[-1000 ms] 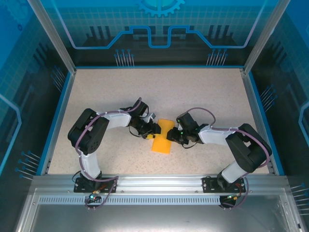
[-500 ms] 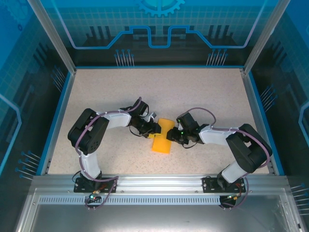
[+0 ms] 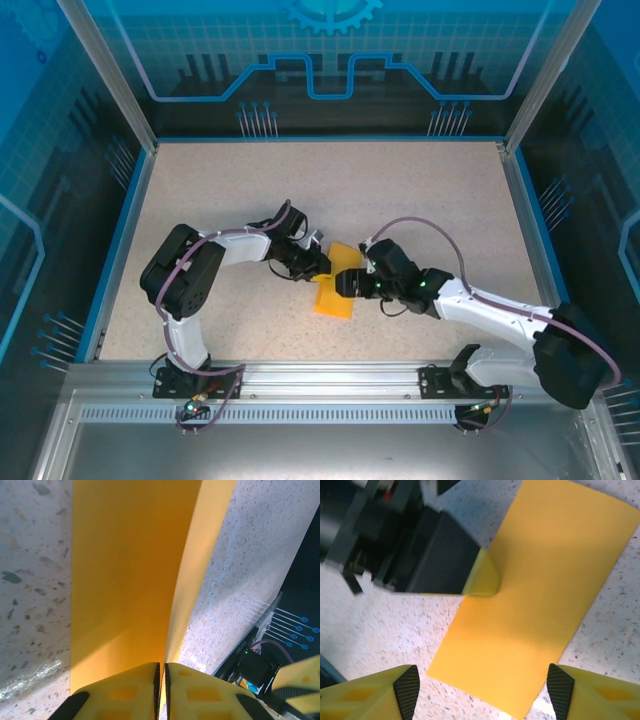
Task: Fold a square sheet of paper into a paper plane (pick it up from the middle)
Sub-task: Fold the triangle a second time at the center of the table.
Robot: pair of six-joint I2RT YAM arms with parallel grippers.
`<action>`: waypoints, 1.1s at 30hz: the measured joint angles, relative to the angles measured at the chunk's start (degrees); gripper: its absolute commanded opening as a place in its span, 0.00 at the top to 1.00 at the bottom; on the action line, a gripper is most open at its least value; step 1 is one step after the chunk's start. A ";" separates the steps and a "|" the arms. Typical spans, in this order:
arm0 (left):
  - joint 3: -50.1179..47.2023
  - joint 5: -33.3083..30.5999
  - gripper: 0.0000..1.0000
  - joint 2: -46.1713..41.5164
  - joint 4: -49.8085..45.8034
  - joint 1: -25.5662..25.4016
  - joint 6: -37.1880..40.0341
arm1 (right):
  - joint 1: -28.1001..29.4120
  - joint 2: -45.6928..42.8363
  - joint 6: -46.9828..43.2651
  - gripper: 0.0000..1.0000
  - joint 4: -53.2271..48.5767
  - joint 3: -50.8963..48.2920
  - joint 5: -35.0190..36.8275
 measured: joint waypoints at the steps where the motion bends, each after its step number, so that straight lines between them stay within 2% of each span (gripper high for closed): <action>1: 0.00 0.00 0.86 0.00 0.13 0.00 -0.02 | 2.05 0.11 -0.81 0.27 -1.01 0.37 1.77; 4: 0.00 0.42 0.87 0.00 0.28 0.00 -0.09 | 9.16 2.40 -2.67 0.27 -5.20 2.86 8.61; 10: 0.02 0.90 0.88 0.00 0.55 0.00 -1.03 | 21.53 16.22 -4.85 0.26 -14.32 16.35 23.04; 14: 0.09 0.92 0.88 0.00 0.61 0.00 -1.31 | 24.63 24.17 -5.11 0.27 -18.60 23.85 28.63; 20: 0.09 0.92 0.88 -0.02 0.59 0.00 -1.36 | 25.66 29.99 -4.55 0.34 -24.24 26.51 33.09; 22: 0.09 0.92 0.88 -0.02 0.59 0.00 -1.36 | 25.94 30.62 -4.28 0.39 -25.38 26.60 33.73; 26: 0.09 0.92 0.88 -0.02 0.59 0.00 -1.33 | 26.10 30.99 -3.52 0.58 -26.73 26.64 34.82; 33: 0.17 0.87 0.87 -0.02 0.04 0.00 -1.29 | 26.10 30.99 -2.73 0.77 -27.21 26.71 35.91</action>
